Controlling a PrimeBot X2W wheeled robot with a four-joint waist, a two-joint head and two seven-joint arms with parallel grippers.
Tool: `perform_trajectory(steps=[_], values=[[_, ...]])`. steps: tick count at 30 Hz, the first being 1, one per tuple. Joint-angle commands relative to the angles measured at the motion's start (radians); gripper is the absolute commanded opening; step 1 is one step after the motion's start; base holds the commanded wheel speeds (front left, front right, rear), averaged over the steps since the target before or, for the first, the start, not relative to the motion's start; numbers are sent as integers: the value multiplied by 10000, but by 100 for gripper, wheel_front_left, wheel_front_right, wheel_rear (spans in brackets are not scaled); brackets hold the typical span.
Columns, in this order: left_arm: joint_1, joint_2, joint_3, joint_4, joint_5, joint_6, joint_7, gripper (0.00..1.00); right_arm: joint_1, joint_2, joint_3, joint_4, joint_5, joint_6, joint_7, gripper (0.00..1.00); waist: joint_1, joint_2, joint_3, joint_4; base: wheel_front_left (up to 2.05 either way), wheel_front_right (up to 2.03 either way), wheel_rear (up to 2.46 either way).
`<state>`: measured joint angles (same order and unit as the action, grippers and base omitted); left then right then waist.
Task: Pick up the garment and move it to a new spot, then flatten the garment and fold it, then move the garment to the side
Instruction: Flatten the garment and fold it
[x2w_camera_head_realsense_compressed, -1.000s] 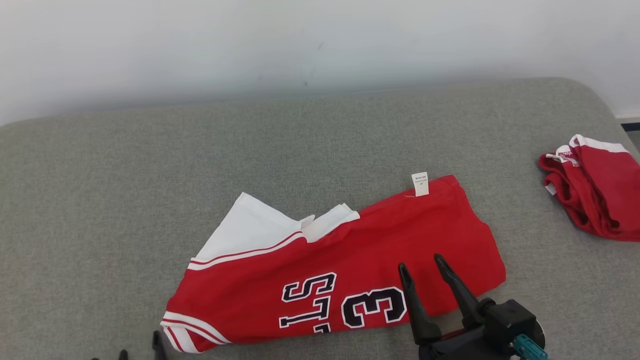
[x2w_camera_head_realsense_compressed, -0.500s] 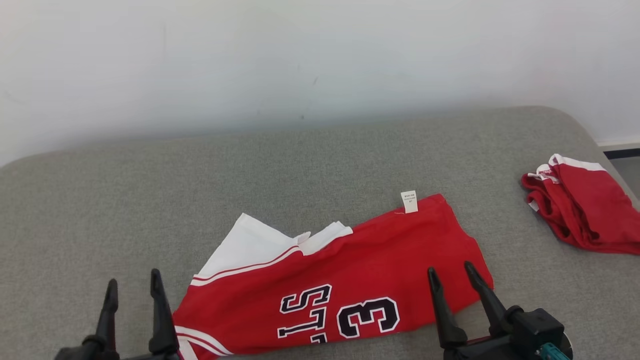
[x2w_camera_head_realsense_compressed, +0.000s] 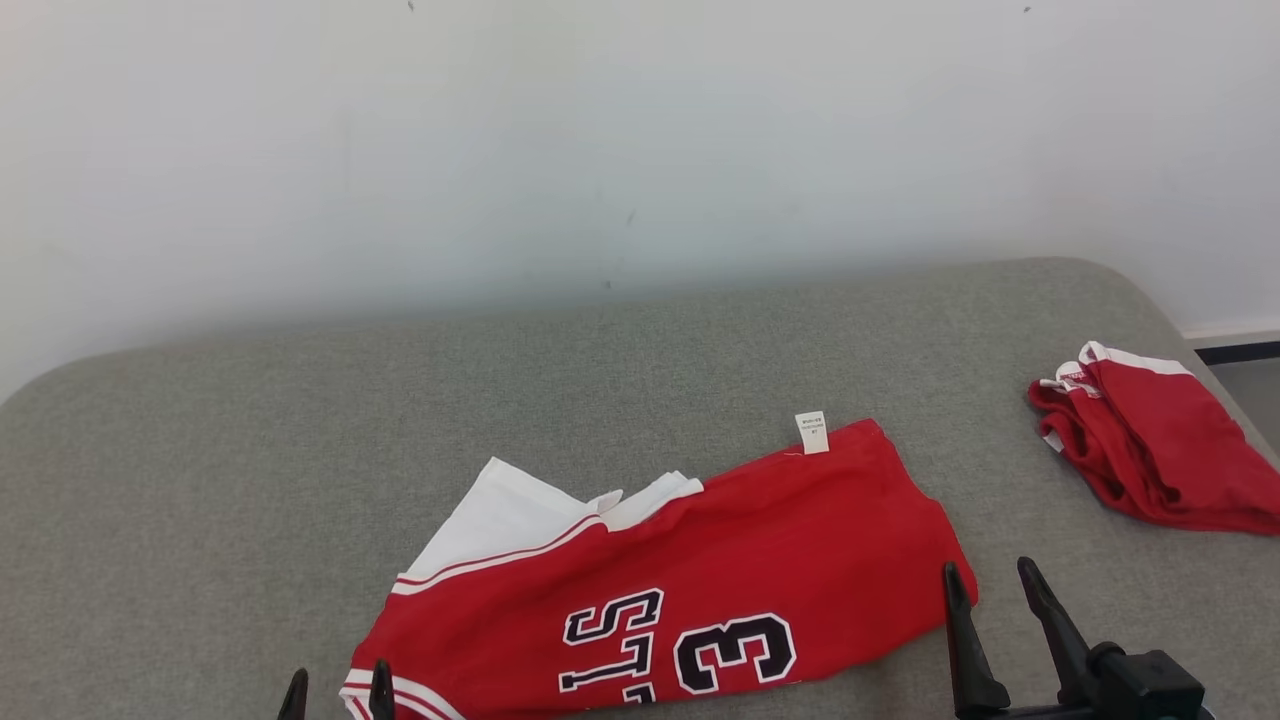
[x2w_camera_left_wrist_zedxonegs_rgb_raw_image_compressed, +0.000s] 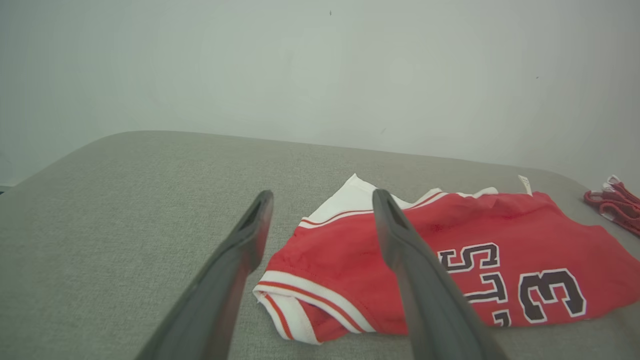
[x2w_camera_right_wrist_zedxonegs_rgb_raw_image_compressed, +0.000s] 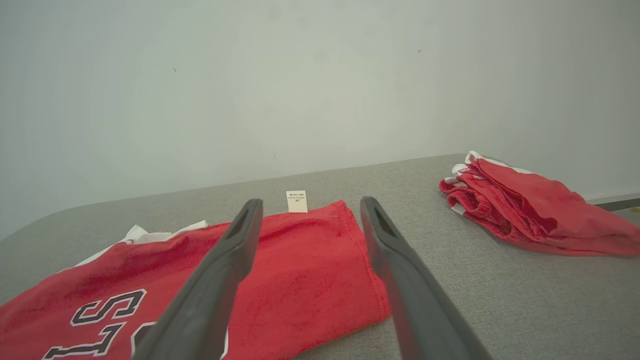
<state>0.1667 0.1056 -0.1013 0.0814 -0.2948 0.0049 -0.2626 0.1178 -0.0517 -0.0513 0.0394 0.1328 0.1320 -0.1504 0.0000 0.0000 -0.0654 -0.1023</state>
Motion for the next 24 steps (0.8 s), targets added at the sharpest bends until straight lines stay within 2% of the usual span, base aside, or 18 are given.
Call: perform_trajectory(steps=[1,4,11,24], values=[[181,-95,141,90,167,-155,-29,100,133,31,-24,2,-44,-22,22,100,0,0,-106,82,0,0,0],[282,-251,351,273,379,-398,-28,100,280,29,-37,15,-70,-22,129,100,0,0,-190,99,0,0,0],[278,-438,672,397,722,-572,-28,100,259,29,51,-44,-27,-22,245,100,0,0,-178,-8,0,0,0],[-44,-550,953,571,881,-725,-29,100,115,29,209,2,93,-22,124,100,0,0,104,-164,0,0,0]])
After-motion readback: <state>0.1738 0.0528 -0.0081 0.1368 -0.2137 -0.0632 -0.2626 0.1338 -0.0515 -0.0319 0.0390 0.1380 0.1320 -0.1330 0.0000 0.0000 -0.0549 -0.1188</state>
